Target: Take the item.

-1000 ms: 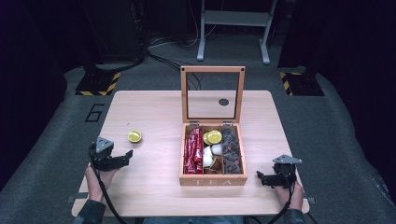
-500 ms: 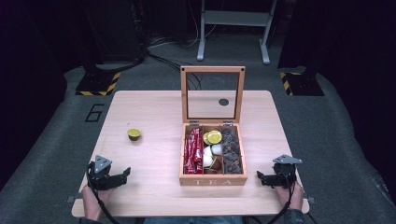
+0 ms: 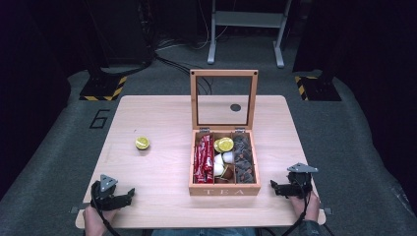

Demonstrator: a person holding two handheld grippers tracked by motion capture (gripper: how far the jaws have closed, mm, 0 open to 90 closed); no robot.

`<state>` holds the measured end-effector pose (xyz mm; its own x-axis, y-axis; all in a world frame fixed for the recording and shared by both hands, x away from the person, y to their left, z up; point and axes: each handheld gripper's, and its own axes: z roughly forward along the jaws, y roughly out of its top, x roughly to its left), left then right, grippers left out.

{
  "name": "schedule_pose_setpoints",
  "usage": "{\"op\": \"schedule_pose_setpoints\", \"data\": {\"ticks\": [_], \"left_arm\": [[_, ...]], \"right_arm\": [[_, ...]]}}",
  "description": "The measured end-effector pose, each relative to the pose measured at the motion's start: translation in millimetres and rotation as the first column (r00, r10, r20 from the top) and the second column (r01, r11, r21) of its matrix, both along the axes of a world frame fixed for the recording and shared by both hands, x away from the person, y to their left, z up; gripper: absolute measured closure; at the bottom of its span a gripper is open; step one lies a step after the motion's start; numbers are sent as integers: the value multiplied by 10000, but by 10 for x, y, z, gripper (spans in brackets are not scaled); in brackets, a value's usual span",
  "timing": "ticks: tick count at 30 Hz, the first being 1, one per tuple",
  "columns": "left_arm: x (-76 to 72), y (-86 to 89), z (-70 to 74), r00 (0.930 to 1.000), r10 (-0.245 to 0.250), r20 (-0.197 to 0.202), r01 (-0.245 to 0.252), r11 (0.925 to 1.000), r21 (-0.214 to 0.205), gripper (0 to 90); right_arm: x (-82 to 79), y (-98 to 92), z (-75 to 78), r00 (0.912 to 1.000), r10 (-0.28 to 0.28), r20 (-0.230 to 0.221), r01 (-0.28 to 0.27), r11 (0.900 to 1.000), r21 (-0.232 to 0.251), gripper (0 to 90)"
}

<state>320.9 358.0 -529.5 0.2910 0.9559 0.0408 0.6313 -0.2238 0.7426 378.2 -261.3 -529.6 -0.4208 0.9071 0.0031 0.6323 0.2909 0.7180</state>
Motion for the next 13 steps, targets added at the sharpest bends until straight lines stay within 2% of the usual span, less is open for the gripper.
{"op": "schedule_pose_setpoints", "data": {"ticks": [2, 5, 13], "left_arm": [[8, 14, -15, 10000, 34, 43, -34, 10000, -80, 120], [37, 41, -22, 9997, 56, -252, -65, 9994, -328, 77], [95, 43, -32, 9992, 122, -388, -133, 9995, -293, 3]], "right_arm": [[0, -1, 2, 10000, 12, -32, -12, 10000, -13, 6], [0, 0, 2, 10000, 6, -33, -6, 10000, -11, 6], [8, 16, -2, 9999, -162, -16, 162, 9999, 8, 0]]}}
